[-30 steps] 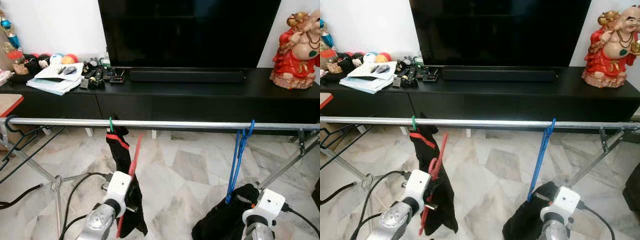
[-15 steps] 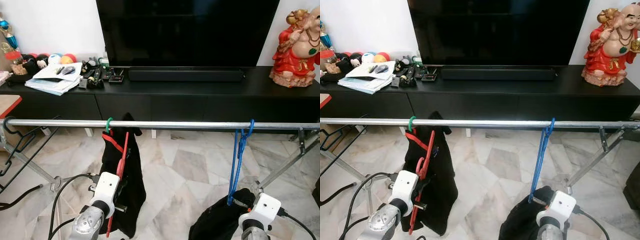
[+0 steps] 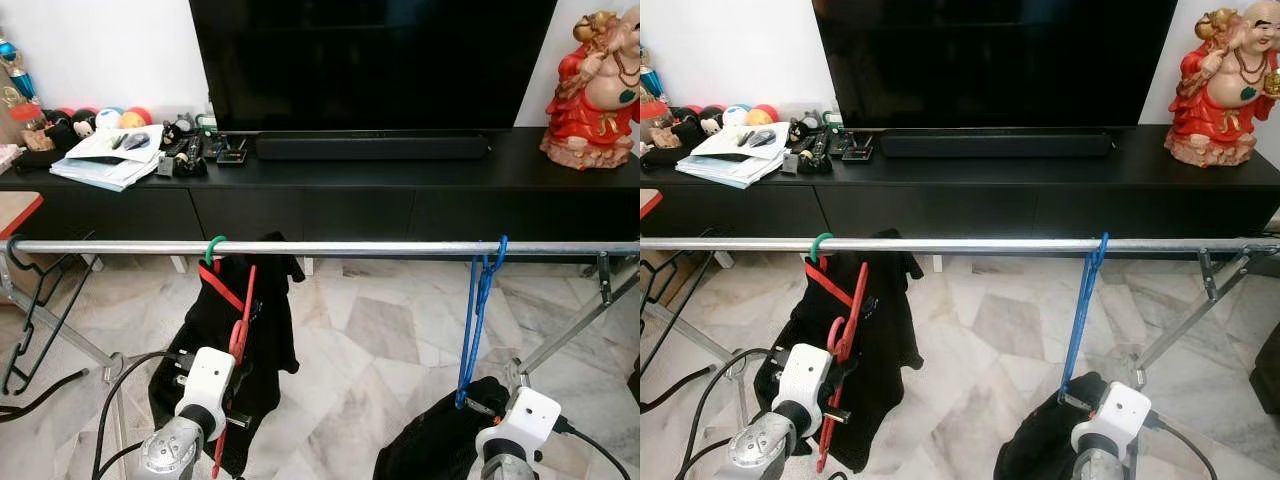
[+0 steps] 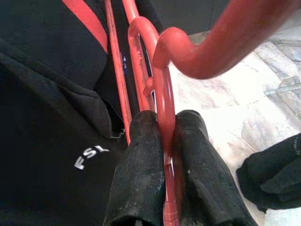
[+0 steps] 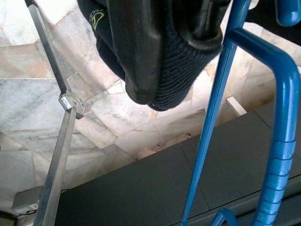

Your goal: Hang hanger

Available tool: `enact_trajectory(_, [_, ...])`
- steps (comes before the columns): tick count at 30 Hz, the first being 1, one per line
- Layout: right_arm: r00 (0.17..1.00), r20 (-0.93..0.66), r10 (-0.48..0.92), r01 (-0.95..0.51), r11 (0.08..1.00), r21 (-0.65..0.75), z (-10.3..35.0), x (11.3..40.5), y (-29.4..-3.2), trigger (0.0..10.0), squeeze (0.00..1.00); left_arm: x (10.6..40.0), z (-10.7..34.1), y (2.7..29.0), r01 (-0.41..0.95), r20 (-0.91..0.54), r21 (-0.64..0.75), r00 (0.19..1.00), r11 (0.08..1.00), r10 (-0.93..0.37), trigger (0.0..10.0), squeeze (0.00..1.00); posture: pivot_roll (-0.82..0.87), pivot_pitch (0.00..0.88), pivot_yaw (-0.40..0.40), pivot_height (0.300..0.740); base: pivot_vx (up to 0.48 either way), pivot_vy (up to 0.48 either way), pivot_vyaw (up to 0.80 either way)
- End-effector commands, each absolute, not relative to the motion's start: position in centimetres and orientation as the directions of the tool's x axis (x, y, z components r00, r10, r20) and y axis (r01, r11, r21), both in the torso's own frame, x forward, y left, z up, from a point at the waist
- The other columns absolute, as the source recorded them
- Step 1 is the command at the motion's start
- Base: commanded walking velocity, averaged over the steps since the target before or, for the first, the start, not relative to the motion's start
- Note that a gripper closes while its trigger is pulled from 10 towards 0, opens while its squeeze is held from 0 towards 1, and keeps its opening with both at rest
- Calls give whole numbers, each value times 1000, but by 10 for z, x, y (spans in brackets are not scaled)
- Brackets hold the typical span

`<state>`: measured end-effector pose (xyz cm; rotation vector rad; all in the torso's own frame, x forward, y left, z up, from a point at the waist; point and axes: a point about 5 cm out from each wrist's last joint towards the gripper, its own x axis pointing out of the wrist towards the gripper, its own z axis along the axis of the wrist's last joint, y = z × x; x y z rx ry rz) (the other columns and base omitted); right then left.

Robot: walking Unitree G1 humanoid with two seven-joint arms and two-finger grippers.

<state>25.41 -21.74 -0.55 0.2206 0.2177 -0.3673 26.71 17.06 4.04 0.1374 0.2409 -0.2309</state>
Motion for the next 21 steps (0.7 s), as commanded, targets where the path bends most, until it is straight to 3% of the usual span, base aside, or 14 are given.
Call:
enact_trajectory(1, [918,-226,-325,365,915,169,-3,255,-215,10000,0,267,43,173,227,-245,99,949,969,-198,10000,0,-34,75,75,740,0,0,0])
enact_trajectory(8, [918,-230,-322,363,916,168,-3,255,-213,10000,0,268,43,172,229,-252,85,947,970,-202,10000,0,-39,68,79,740,0,0,0])
enact_trajectory(21, [921,-226,-318,358,919,164,-2,257,-212,10000,0,269,42,167,241,-268,81,940,967,-212,10000,0,-46,49,84,740,0,340,0])
